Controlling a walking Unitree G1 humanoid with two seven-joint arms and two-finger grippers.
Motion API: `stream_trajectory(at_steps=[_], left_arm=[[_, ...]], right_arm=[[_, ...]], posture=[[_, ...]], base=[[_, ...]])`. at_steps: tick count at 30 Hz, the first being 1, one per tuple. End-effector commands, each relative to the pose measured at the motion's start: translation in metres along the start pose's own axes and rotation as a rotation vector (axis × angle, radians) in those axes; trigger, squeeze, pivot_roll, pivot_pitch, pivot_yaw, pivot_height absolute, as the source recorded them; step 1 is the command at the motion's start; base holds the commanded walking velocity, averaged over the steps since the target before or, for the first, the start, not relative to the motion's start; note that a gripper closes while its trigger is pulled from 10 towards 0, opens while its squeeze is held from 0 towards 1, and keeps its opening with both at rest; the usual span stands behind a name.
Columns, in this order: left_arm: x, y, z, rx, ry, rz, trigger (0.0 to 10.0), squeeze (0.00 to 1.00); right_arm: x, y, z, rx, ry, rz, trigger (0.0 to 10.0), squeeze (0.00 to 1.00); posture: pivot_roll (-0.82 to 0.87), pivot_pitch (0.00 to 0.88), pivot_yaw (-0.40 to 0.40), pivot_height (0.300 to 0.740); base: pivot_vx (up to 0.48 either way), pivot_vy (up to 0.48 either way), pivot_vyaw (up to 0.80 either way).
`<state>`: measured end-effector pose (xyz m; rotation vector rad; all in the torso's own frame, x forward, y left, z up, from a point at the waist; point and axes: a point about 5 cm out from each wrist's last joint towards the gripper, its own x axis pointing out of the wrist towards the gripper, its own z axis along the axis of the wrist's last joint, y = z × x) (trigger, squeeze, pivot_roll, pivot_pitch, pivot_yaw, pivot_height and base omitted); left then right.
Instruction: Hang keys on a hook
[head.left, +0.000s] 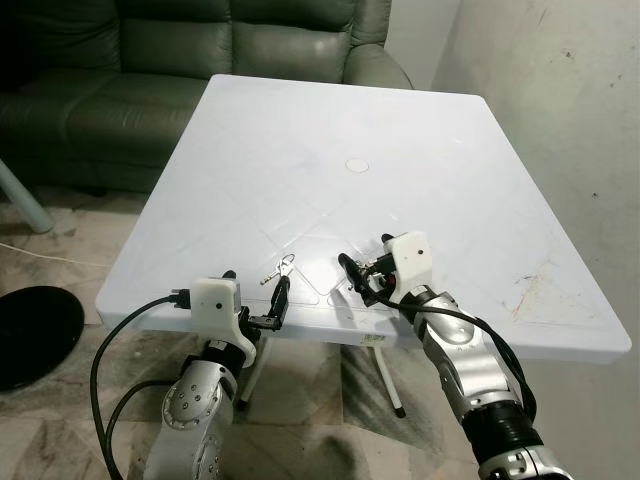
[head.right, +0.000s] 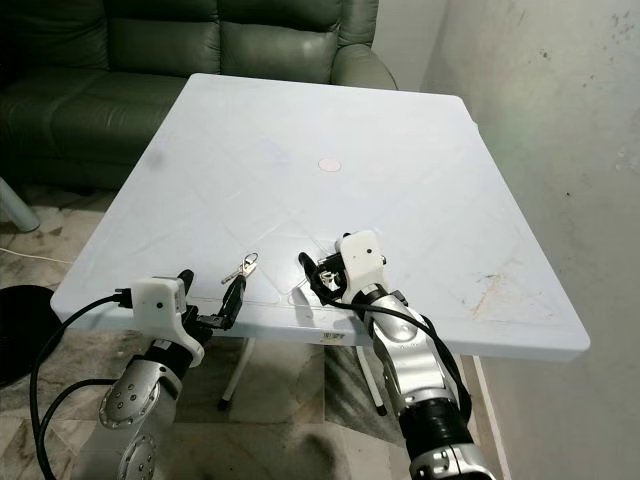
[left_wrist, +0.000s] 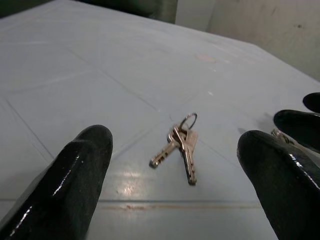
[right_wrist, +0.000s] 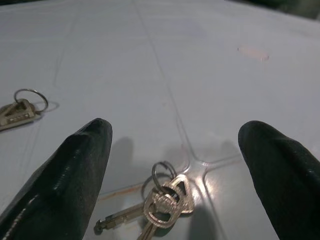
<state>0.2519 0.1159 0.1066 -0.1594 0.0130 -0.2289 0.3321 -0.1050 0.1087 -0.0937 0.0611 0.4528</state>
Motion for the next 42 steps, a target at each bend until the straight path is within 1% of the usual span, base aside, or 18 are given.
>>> stream_trajectory(at_steps=[1, 4, 5, 6, 7, 8, 10, 11, 22, 28, 31, 32, 33, 34, 35, 36, 41, 42], left_arm=[[-0.0011, -0.0062, 0.0021, 0.003, 0.000, -0.021, 10.0, 0.00], [-0.0023, -0.0074, 0.0020, 0.001, 0.007, -0.025, 10.0, 0.00], [-0.0024, -0.0078, 0.0022, -0.001, 0.007, -0.027, 10.0, 0.00], [-0.0026, -0.0082, 0.0024, -0.003, 0.007, -0.029, 10.0, 0.00], [-0.0026, -0.0082, 0.0024, -0.003, 0.007, -0.029, 10.0, 0.00], [-0.0026, -0.0083, 0.0028, -0.002, 0.007, -0.029, 10.0, 0.00], [-0.0027, -0.0084, 0.0032, -0.002, 0.008, -0.029, 10.0, 0.00], [-0.0026, -0.0084, 0.0035, -0.003, 0.008, -0.028, 10.0, 0.00], [-0.0032, -0.0098, 0.0042, -0.016, 0.013, -0.028, 10.0, 0.00], [-0.0027, -0.0101, 0.0046, -0.020, 0.012, -0.027, 10.0, 0.00], [-0.0029, -0.0098, 0.0048, -0.021, 0.013, -0.025, 10.0, 0.00], [-0.0027, -0.0098, 0.0051, -0.022, 0.014, -0.023, 10.0, 0.00], [-0.0027, -0.0097, 0.0051, -0.023, 0.014, -0.023, 10.0, 0.00], [-0.0025, -0.0095, 0.0051, -0.023, 0.013, -0.022, 10.0, 0.00], [-0.0024, -0.0094, 0.0051, -0.023, 0.014, -0.021, 10.0, 0.00], [-0.0024, -0.0093, 0.0052, -0.024, 0.014, -0.020, 10.0, 0.00], [-0.0019, -0.0094, 0.0055, -0.024, 0.013, -0.019, 10.0, 0.00], [-0.0019, -0.0095, 0.0054, -0.025, 0.014, -0.020, 10.0, 0.00]], right_arm=[[0.0006, -0.0001, -0.0032, 0.006, 0.024, -0.005, 10.0, 0.00], [0.0013, 0.0017, -0.0047, 0.022, 0.026, -0.023, 10.0, 0.00], [0.0014, 0.0021, -0.0060, 0.019, 0.044, -0.034, 4.6, 0.00], [0.0012, 0.0031, -0.0080, 0.020, 0.068, -0.049, 2.4, 0.00], [0.0012, 0.0031, -0.0080, 0.020, 0.068, -0.049, 2.4, 0.00], [0.0008, 0.0038, -0.0101, 0.012, 0.084, -0.060, 1.0, 0.00], [0.0008, 0.0038, -0.0107, 0.008, 0.087, -0.065, 1.0, 0.00], [0.0006, 0.0038, -0.0115, 0.006, 0.094, -0.069, 0.0, 0.00], [0.0001, 0.0035, -0.0094, 0.007, 0.097, -0.088, 0.0, 0.00], [0.0002, 0.0026, -0.0052, 0.013, 0.060, -0.090, 0.0, 0.00], [0.0004, 0.0021, -0.0053, 0.011, 0.068, -0.090, 0.0, 0.00], [0.0009, 0.0015, -0.0054, 0.004, 0.068, -0.089, 3.7, 0.00], [0.0010, 0.0015, -0.0056, 0.001, 0.069, -0.088, 3.7, 0.00], [0.0016, 0.0020, -0.0058, 0.007, 0.073, -0.077, 9.4, 0.00], [0.0018, 0.0018, -0.0059, 0.013, 0.074, -0.076, 10.0, 0.00], [0.0020, 0.0016, -0.0061, 0.030, 0.075, -0.073, 10.0, 0.00], [0.0021, -0.0008, -0.0050, 0.033, 0.065, -0.083, 10.0, 0.00], [0.0018, -0.0020, -0.0039, 0.076, 0.039, -0.071, 10.0, 0.00]], posture=[[0.09, 0.126, -0.094, 0.740], [0.09, 0.129, -0.092, 0.740], [0.09, 0.129, -0.092, 0.740], [0.09, 0.128, -0.091, 0.740], [0.09, 0.128, -0.091, 0.740], [0.09, 0.128, -0.091, 0.740], [0.09, 0.128, -0.091, 0.740], [0.09, 0.129, -0.092, 0.740], [0.09, 0.128, -0.094, 0.740], [0.09, 0.127, -0.095, 0.740], [0.09, 0.127, -0.095, 0.740], [0.09, 0.127, -0.095, 0.740], [0.09, 0.127, -0.094, 0.740], [0.09, 0.128, -0.094, 0.740], [0.09, 0.128, -0.094, 0.740], [0.09, 0.128, -0.094, 0.740], [0.09, 0.126, -0.094, 0.740], [0.09, 0.124, -0.095, 0.740]], base=[[0.000, 0.000, 0.00], [0.000, 0.000, 0.00], [0.000, 0.000, 0.00], [0.000, 0.000, 0.00], [0.000, 0.000, 0.00], [0.000, 0.000, 0.00], [0.000, 0.000, 0.00], [0.000, 0.000, 0.00], [0.000, 0.000, 0.00], [0.000, 0.000, 0.00], [0.000, 0.000, 0.00], [0.000, 0.000, 0.00], [0.000, 0.000, 0.00], [0.000, 0.000, 0.00], [0.000, 0.000, 0.00], [0.000, 0.000, 0.00], [0.000, 0.000, 0.00], [0.000, 0.000, 0.00]])
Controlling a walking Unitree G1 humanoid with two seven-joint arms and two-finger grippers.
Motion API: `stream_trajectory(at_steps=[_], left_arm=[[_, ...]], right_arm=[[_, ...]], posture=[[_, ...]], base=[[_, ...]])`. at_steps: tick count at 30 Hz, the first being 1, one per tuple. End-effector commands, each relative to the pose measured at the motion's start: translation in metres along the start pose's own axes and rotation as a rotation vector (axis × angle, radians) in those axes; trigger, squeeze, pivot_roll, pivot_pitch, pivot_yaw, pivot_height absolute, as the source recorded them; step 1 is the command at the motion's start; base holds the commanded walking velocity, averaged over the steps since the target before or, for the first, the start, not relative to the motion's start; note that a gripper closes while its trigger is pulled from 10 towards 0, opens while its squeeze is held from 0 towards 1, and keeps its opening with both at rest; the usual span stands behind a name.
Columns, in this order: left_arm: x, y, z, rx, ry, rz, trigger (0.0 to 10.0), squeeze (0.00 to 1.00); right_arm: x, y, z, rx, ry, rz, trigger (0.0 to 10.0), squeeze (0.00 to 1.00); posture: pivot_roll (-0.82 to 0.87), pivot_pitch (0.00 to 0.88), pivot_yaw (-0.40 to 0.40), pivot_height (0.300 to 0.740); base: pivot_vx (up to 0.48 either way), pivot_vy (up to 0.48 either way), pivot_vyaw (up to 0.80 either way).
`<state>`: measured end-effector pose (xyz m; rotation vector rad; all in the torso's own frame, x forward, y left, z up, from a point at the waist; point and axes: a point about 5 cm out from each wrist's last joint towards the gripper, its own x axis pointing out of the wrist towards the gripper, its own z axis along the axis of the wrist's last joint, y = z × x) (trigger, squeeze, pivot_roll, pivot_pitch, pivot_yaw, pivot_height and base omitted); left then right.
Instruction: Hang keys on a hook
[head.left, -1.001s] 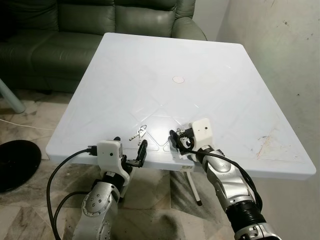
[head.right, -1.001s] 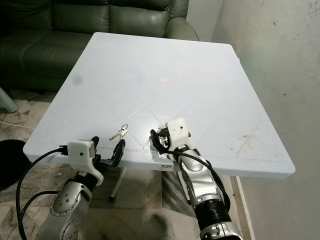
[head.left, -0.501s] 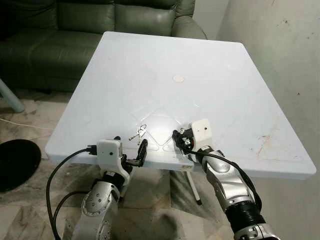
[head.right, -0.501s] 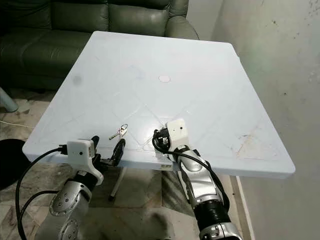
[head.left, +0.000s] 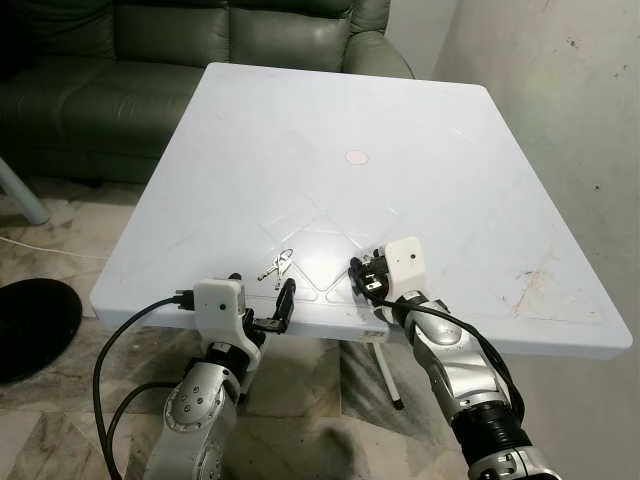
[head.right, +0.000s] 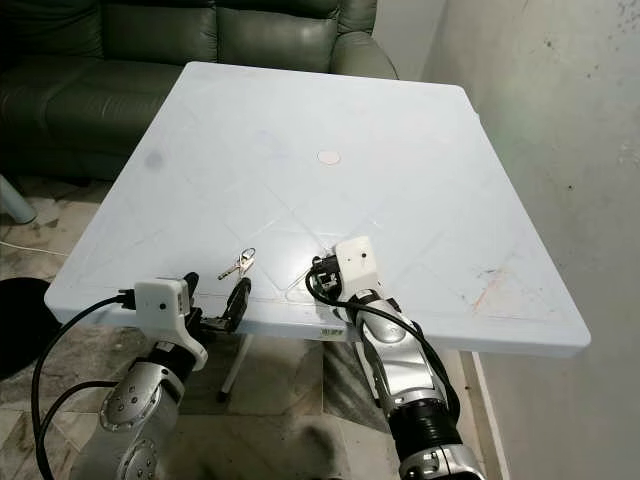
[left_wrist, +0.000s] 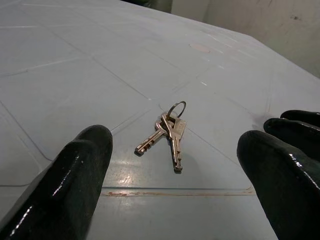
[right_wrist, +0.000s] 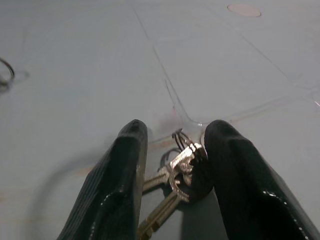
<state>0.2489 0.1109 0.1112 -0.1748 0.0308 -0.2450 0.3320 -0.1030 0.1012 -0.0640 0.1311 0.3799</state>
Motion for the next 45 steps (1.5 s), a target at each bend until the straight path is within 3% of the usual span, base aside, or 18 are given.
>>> stream_trajectory(at_steps=[1, 2, 4, 5, 14, 15, 16, 20, 21, 22, 26, 27, 29, 30, 31, 36, 39, 45], left_arm=[[0.000, -0.003, 0.002, -0.007, -0.003, -0.005, 10.0, 0.00], [0.000, -0.003, 0.002, -0.007, -0.003, -0.006, 10.0, 0.00], [0.000, -0.003, 0.001, -0.008, -0.002, -0.005, 10.0, 0.00], [0.000, -0.004, 0.001, -0.010, -0.002, -0.005, 10.0, 0.00], [0.001, -0.004, 0.002, -0.014, -0.004, -0.008, 10.0, 0.00], [0.001, -0.004, 0.002, -0.013, -0.005, -0.009, 10.0, 0.00], [0.001, -0.004, 0.002, -0.013, -0.005, -0.009, 10.0, 0.00], [0.001, -0.005, 0.002, -0.014, -0.005, -0.011, 10.0, 0.00], [0.002, -0.005, 0.002, -0.014, -0.005, -0.011, 10.0, 0.00], [0.002, -0.005, 0.002, -0.014, -0.005, -0.011, 10.0, 0.00], [0.002, -0.005, 0.002, -0.016, -0.006, -0.012, 10.0, 0.00], [0.002, -0.005, 0.003, -0.015, -0.006, -0.012, 10.0, 0.00], [0.002, -0.005, 0.002, -0.016, -0.006, -0.010, 10.0, 0.00], [0.002, -0.005, 0.003, -0.017, -0.006, -0.009, 10.0, 0.00], [0.002, -0.005, 0.003, -0.019, -0.007, -0.009, 10.0, 0.00], [0.002, -0.005, 0.002, -0.021, -0.006, -0.009, 10.0, 0.00], [0.002, -0.005, 0.002, -0.023, -0.007, -0.008, 10.0, 0.00], [0.002, -0.005, 0.003, -0.028, -0.008, -0.008, 10.0, 0.00]], right_arm=[[0.000, -0.005, 0.004, 0.053, -0.027, -0.001, 10.0, 0.00], [0.001, -0.007, 0.004, 0.065, -0.023, -0.012, 10.0, 0.93], [0.001, -0.010, 0.004, 0.058, -0.010, -0.035, 10.0, 1.00], [0.002, -0.009, 0.004, 0.032, -0.009, -0.019, 10.0, 0.00], [-0.001, -0.008, 0.004, 0.014, -0.036, 0.038, 10.0, 0.00], [-0.003, -0.008, 0.003, 0.002, -0.037, 0.057, 5.3, 0.00], [-0.002, -0.008, 0.001, -0.003, -0.016, 0.067, 10.0, 0.00], [-0.003, -0.010, -0.001, -0.031, -0.003, 0.070, 10.0, 0.00], [-0.003, -0.011, -0.001, -0.055, -0.004, 0.061, 8.8, 0.00], [-0.003, -0.012, -0.002, -0.073, 0.011, 0.055, 9.9, 0.00], [-0.002, -0.012, -0.003, -0.070, 0.011, 0.053, 10.0, 0.00], [-0.002, -0.012, -0.003, -0.072, 0.012, 0.051, 8.3, 0.00], [-0.002, -0.013, -0.005, -0.078, 0.021, 0.039, 8.7, 0.00], [-0.003, -0.013, -0.004, -0.086, 0.014, 0.032, 1.3, 0.00], [-0.002, -0.013, -0.004, -0.094, 0.012, 0.026, 3.6, 0.00], [-0.002, -0.014, -0.004, -0.094, 0.008, 0.023, 4.7, 0.00], [-0.002, -0.016, -0.004, -0.093, 0.007, 0.020, 6.3, 0.00], [-0.004, -0.020, -0.003, -0.074, -0.016, 0.034, 3.5, 0.00]], posture=[[0.09, 0.124, -0.095, 0.740], [0.09, 0.124, -0.095, 0.740], [0.09, 0.122, -0.094, 0.740], [0.09, 0.121, -0.093, 0.740], [0.09, 0.119, -0.092, 0.740], [0.09, 0.117, -0.092, 0.740], [0.09, 0.117, -0.092, 0.740], [0.09, 0.115, -0.090, 0.740], [0.09, 0.115, -0.090, 0.740], [0.09, 0.117, -0.089, 0.740], [0.09, 0.116, -0.091, 0.740], [0.09, 0.118, -0.090, 0.740], [0.09, 0.117, -0.091, 0.740], [0.09, 0.118, -0.091, 0.740], [0.09, 0.117, -0.091, 0.740], [0.09, 0.117, -0.091, 0.740], [0.09, 0.116, -0.091, 0.740], [0.09, 0.116, -0.092, 0.740]], base=[[0.000, 0.000, 0.00], [0.000, 0.000, 0.00], [0.000, 0.000, 0.00], [0.000, 0.000, 0.00], [0.000, 0.000, 0.00], [0.000, 0.000, 0.00], [0.000, 0.000, 0.00], [0.000, 0.000, 0.00], [0.000, 0.000, 0.00], [0.000, 0.000, 0.00], [0.000, 0.000, 0.00], [0.000, 0.000, 0.00], [0.000, 0.000, 0.00], [0.000, 0.000, 0.00], [0.000, 0.000, 0.00], [0.000, 0.000, 0.00], [0.000, 0.000, 0.00], [0.000, 0.000, 0.00]])
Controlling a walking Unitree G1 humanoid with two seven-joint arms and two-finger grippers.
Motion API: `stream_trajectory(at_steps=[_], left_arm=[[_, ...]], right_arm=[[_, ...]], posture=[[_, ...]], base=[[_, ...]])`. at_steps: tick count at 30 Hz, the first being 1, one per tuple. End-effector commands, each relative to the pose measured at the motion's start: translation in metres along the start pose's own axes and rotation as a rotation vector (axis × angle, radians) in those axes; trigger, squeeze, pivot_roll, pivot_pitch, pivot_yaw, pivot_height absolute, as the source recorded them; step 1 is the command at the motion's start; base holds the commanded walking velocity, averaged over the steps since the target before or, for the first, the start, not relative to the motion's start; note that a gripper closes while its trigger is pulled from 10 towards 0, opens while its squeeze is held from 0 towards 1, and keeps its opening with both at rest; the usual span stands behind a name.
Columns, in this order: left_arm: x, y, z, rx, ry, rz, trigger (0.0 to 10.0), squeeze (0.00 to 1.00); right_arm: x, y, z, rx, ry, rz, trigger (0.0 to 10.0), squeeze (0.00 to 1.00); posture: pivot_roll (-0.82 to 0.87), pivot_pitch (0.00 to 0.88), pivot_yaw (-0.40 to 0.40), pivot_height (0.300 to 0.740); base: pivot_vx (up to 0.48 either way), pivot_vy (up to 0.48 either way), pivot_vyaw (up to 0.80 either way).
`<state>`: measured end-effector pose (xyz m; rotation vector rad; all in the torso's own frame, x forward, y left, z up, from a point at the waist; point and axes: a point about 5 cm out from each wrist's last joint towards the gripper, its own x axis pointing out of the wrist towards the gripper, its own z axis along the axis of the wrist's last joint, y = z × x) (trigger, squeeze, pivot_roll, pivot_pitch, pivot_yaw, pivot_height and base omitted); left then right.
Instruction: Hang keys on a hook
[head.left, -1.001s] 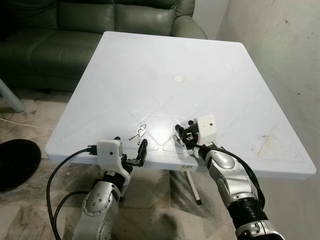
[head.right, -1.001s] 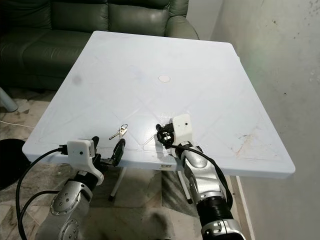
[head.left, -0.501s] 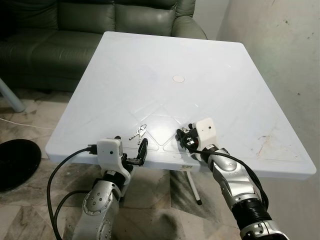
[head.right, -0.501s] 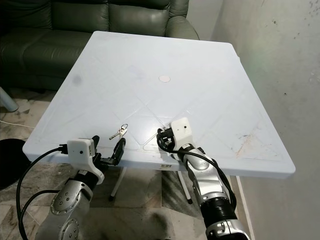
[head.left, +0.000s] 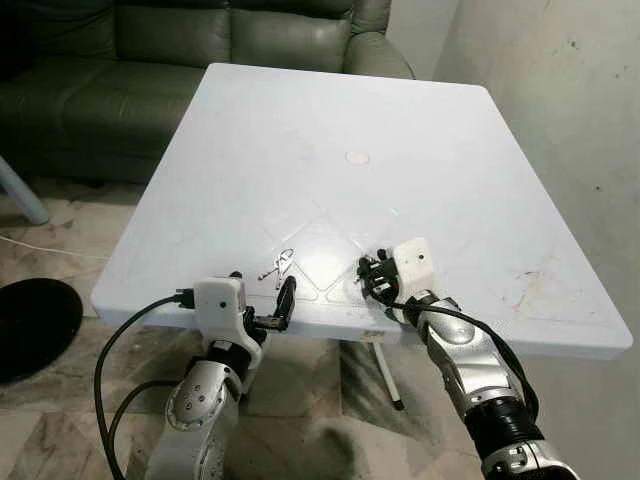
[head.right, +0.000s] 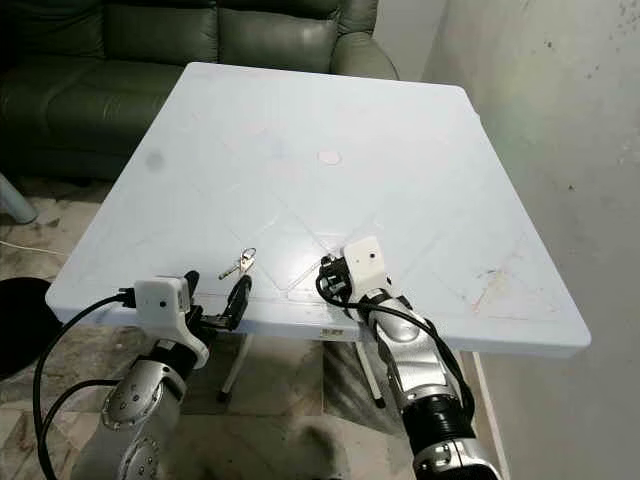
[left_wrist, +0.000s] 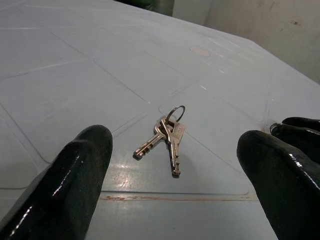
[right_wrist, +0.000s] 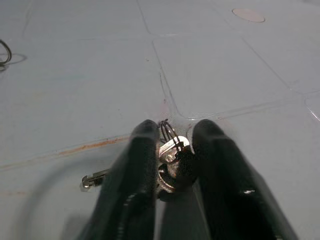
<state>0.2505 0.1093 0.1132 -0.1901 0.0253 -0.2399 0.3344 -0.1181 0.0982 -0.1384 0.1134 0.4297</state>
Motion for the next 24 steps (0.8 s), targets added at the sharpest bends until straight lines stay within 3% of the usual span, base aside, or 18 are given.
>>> stream_trajectory(at_steps=[1, 2, 3, 4, 5, 6, 7, 8, 9, 12, 13, 14, 15, 16, 17, 18, 24], left_arm=[[0.0005, -0.0040, 0.0010, -0.014, 0.000, -0.012, 10.0, 0.00], [0.0006, -0.0038, 0.0008, -0.013, 0.001, -0.011, 10.0, 0.00], [0.0006, -0.0038, 0.0008, -0.014, 0.001, -0.011, 10.0, 0.00], [0.0006, -0.0039, 0.0010, -0.015, 0.000, -0.011, 10.0, 0.00], [0.0006, -0.0040, 0.0009, -0.012, 0.001, -0.011, 10.0, 0.00], [0.0006, -0.0041, 0.0008, -0.013, 0.001, -0.011, 10.0, 0.00], [0.0005, -0.0041, 0.0007, -0.013, 0.002, -0.011, 10.0, 0.00], [0.0006, -0.0042, 0.0007, -0.015, 0.002, -0.012, 10.0, 0.00], [0.0006, -0.0042, 0.0008, -0.014, 0.001, -0.012, 10.0, 0.00], [0.0007, -0.0041, 0.0007, -0.015, 0.001, -0.011, 10.0, 0.00], [0.0007, -0.0040, 0.0006, -0.016, 0.002, -0.011, 10.0, 0.00], [0.0006, -0.0040, 0.0007, -0.015, 0.001, -0.011, 10.0, 0.00], [0.0006, -0.0041, 0.0007, -0.014, 0.001, -0.011, 10.0, 0.00], [0.0007, -0.0040, 0.0007, -0.013, 0.001, -0.011, 10.0, 0.00], [0.0008, -0.0039, 0.0009, -0.013, 0.001, -0.011, 10.0, 0.00], [0.0009, -0.0040, 0.0011, -0.014, 0.000, -0.011, 10.0, 0.00], [0.0012, -0.0039, 0.0015, -0.016, -0.001, -0.011, 10.0, 0.00]], right_arm=[[-0.0021, -0.0053, 0.0013, -0.005, -0.019, -0.010, 0.2, 0.00], [-0.0019, -0.0056, 0.0005, -0.012, -0.009, -0.013, 3.1, 0.00], [-0.0016, -0.0058, -0.0010, 0.002, 0.002, -0.011, 4.5, 0.00], [-0.0020, -0.0061, -0.0004, 0.004, -0.006, -0.010, 3.7, 0.00], [-0.0023, -0.0069, 0.0005, -0.003, -0.015, -0.012, 4.8, 0.00], [-0.0025, -0.0070, 0.0007, 0.005, -0.019, -0.007, 5.1, 0.00], [-0.0026, -0.0070, 0.0007, 0.012, -0.021, -0.003, 5.1, 0.00], [-0.0028, -0.0070, 0.0014, 0.012, -0.029, 0.001, 4.0, 0.00], [-0.0027, -0.0072, 0.0013, 0.007, -0.026, -0.001, 4.9, 0.00], [-0.0026, -0.0071, 0.0008, 0.008, -0.022, 0.001, 4.9, 0.00], [-0.0025, -0.0069, 0.0008, 0.010, -0.023, 0.004, 6.8, 0.00], [-0.0027, -0.0065, 0.0009, 0.016, -0.027, 0.010, 5.5, 0.00], [-0.0029, -0.0066, 0.0015, 0.010, -0.033, 0.010, 5.5, 0.00], [-0.0027, -0.0066, 0.0012, 0.007, -0.029, 0.011, 7.2, 0.00], [-0.0025, -0.0066, 0.0006, 0.006, -0.020, 0.014, 9.6, 0.00], [-0.0021, -0.0062, -0.0002, 0.003, -0.009, 0.020, 10.0, 0.00], [-0.0007, -0.0048, -0.0024, -0.008, 0.013, 0.023, 10.0, 0.00]], posture=[[0.09, 0.116, -0.092, 0.740], [0.09, 0.117, -0.093, 0.740], [0.09, 0.117, -0.093, 0.740], [0.09, 0.117, -0.092, 0.740], [0.09, 0.117, -0.093, 0.740], [0.09, 0.117, -0.093, 0.740], [0.09, 0.117, -0.093, 0.740], [0.09, 0.117, -0.093, 0.740], [0.09, 0.117, -0.093, 0.740], [0.09, 0.117, -0.092, 0.740], [0.09, 0.117, -0.092, 0.740], [0.09, 0.117, -0.092, 0.740], [0.09, 0.117, -0.092, 0.740], [0.09, 0.115, -0.091, 0.740], [0.09, 0.115, -0.091, 0.740], [0.09, 0.117, -0.092, 0.740], [0.09, 0.117, -0.092, 0.740]], base=[[0.000, 0.000, 0.00], [0.000, 0.000, 0.00], [0.000, 0.000, 0.00], [0.000, 0.000, 0.00], [0.000, 0.000, 0.00], [0.000, 0.000, 0.00], [0.000, 0.000, 0.00], [0.000, 0.000, 0.00], [0.000, 0.000, 0.00], [0.000, 0.000, 0.00], [0.000, 0.000, 0.00], [0.000, 0.000, 0.00], [0.000, 0.000, 0.00], [0.000, 0.000, 0.00], [0.000, 0.000, 0.00], [0.000, 0.000, 0.00], [0.000, 0.000, 0.00]])
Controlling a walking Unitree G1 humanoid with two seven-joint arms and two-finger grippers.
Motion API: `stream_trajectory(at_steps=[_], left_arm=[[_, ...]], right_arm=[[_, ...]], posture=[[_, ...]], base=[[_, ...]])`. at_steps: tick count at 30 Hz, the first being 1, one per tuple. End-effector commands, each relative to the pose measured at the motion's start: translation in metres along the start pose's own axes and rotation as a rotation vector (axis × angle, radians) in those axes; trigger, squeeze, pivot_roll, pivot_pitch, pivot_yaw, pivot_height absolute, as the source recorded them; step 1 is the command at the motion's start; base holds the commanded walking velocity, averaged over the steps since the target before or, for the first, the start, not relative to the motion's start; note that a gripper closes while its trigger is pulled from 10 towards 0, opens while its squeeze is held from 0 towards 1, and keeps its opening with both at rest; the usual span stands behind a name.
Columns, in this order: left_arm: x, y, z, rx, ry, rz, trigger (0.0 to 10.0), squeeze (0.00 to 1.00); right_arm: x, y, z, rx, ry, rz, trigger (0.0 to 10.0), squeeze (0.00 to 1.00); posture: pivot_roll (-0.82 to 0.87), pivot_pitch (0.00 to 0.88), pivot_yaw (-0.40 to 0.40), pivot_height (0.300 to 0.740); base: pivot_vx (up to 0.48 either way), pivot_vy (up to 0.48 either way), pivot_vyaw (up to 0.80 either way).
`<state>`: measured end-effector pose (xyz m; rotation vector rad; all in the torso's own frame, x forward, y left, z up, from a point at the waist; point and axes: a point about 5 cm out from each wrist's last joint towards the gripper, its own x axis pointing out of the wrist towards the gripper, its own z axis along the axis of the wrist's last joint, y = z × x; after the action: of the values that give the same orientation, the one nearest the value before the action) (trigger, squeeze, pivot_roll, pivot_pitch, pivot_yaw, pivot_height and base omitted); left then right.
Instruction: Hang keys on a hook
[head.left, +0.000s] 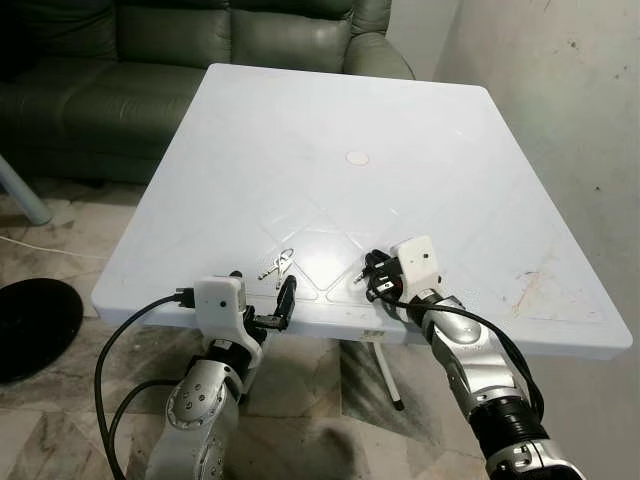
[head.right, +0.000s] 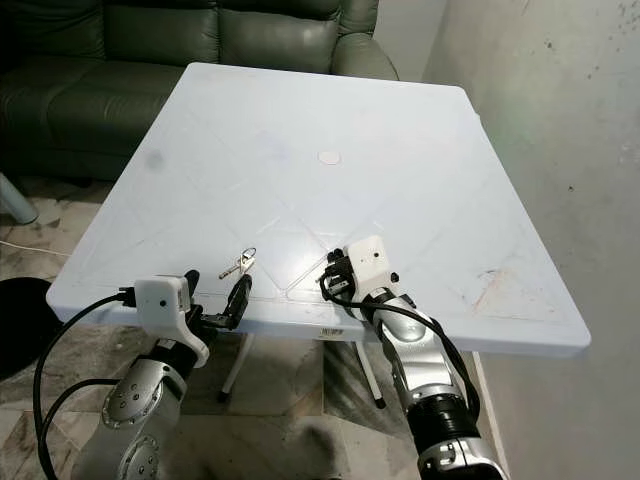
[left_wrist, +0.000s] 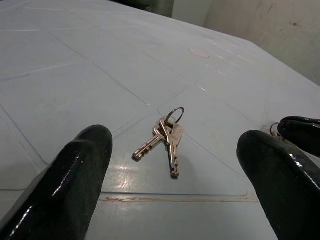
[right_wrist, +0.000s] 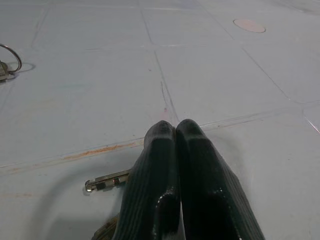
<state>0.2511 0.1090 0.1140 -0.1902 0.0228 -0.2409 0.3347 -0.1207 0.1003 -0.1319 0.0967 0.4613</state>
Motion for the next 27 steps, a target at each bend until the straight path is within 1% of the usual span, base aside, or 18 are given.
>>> stream_trajectory(at_steps=[1, 5, 6, 7, 8, 9, 10, 11, 12, 16, 17, 18, 19, 20, 23, 24, 25, 27], left_arm=[[0.0006, -0.0037, 0.0007, -0.016, 0.002, -0.010, 10.0, 0.00], [0.0006, -0.0036, 0.0007, -0.016, 0.002, -0.009, 10.0, 0.00], [0.0006, -0.0035, 0.0009, -0.016, 0.001, -0.009, 10.0, 0.00], [0.0006, -0.0035, 0.0009, -0.016, 0.001, -0.009, 10.0, 0.00], [0.0004, -0.0032, 0.0008, -0.017, 0.001, -0.007, 10.0, 0.00], [0.0004, -0.0032, 0.0008, -0.017, 0.001, -0.007, 10.0, 0.00], [0.0002, -0.0033, 0.0007, -0.017, 0.001, -0.007, 10.0, 0.00], [0.0000, -0.0033, 0.0005, -0.017, 0.001, -0.007, 10.0, 0.00], [-0.0001, -0.0036, 0.0004, -0.019, 0.003, -0.008, 10.0, 0.00], [0.0001, -0.0036, 0.0004, -0.019, 0.003, -0.010, 10.0, 0.00], [0.0002, -0.0035, 0.0005, -0.020, 0.002, -0.009, 10.0, 0.00], [0.0003, -0.0035, 0.0007, -0.021, 0.002, -0.008, 10.0, 0.00], [0.0002, -0.0035, 0.0006, -0.021, 0.002, -0.008, 10.0, 0.00], [0.0001, -0.0036, 0.0006, -0.021, 0.002, -0.008, 10.0, 0.00], [-0.0001, -0.0037, 0.0002, -0.021, 0.004, -0.010, 10.0, 0.00], [-0.0002, -0.0038, 0.0001, -0.021, 0.004, -0.010, 10.0, 0.00], [-0.0001, -0.0038, 0.0002, -0.021, 0.004, -0.011, 10.0, 0.00], [0.0000, -0.0035, 0.0005, -0.022, 0.004, -0.010, 10.0, 0.00]], right_arm=[[0.0003, -0.0020, -0.0042, -0.008, 0.034, -0.007, 10.0, 0.00], [0.0008, -0.0019, -0.0048, -0.004, 0.039, -0.010, 10.0, 0.00], [0.0015, -0.0048, -0.0055, 0.014, 0.048, -0.046, 10.0, 0.00], [0.0015, -0.0048, -0.0055, 0.014, 0.048, -0.046, 10.0, 0.00], [0.0019, -0.0081, -0.0053, 0.005, 0.054, -0.078, 10.0, 1.00], [0.0020, -0.0085, -0.0050, -0.005, 0.055, -0.082, 10.0, 1.00], [0.0028, -0.0083, -0.0062, -0.038, 0.077, -0.084, 10.0, 0.78], [0.0033, -0.0081, -0.0073, -0.056, 0.093, -0.084, 10.0, 0.78], [0.0034, -0.0079, -0.0072, -0.038, 0.089, -0.082, 10.0, 0.00], [0.0025, -0.0110, -0.0050, -0.020, 0.053, -0.123, 10.0, 0.00], [0.0022, -0.0115, -0.0053, -0.022, 0.056, -0.130, 8.2, 0.00], [0.0021, -0.0118, -0.0061, -0.019, 0.065, -0.135, 7.5, 0.00], [0.0019, -0.0113, -0.0061, -0.009, 0.061, -0.132, 1.5, 0.00], [0.0019, -0.0110, -0.0060, -0.007, 0.059, -0.132, 0.0, 0.00], [0.0015, -0.0112, -0.0046, -0.014, 0.045, -0.148, 0.0, 0.00], [0.0017, -0.0111, -0.0052, -0.011, 0.049, -0.147, 0.3, 0.00], [0.0014, -0.0112, -0.0049, -0.002, 0.043, -0.147, 0.0, 0.00], [0.0013, -0.0115, -0.0049, 0.002, 0.042, -0.148, 0.0, 0.00]], posture=[[0.09, 0.117, -0.092, 0.740], [0.09, 0.116, -0.093, 0.740], [0.09, 0.116, -0.093, 0.740], [0.09, 0.116, -0.093, 0.740], [0.09, 0.115, -0.094, 0.740], [0.09, 0.115, -0.094, 0.740], [0.09, 0.116, -0.093, 0.740], [0.09, 0.116, -0.093, 0.740], [0.09, 0.115, -0.093, 0.740], [0.09, 0.115, -0.093, 0.740], [0.09, 0.114, -0.093, 0.740], [0.09, 0.114, -0.093, 0.740], [0.09, 0.113, -0.092, 0.740], [0.09, 0.113, -0.092, 0.740], [0.09, 0.113, -0.091, 0.740], [0.09, 0.113, -0.091, 0.740], [0.09, 0.113, -0.091, 0.740], [0.09, 0.115, -0.090, 0.740]], base=[[0.000, 0.000, 0.00], [0.000, 0.000, 0.00], [0.000, 0.000, 0.00], [0.000, 0.000, 0.00], [0.000, 0.000, 0.00], [0.000, 0.000, 0.00], [0.000, 0.000, 0.00], [0.000, 0.000, 0.00], [0.000, 0.000, 0.00], [0.000, 0.000, 0.00], [0.000, 0.000, 0.00], [0.000, 0.000, 0.00], [0.000, 0.000, 0.00], [0.000, 0.000, 0.00], [0.000, 0.000, 0.00], [0.000, 0.000, 0.00], [0.000, 0.000, 0.00], [0.000, 0.000, 0.00]])
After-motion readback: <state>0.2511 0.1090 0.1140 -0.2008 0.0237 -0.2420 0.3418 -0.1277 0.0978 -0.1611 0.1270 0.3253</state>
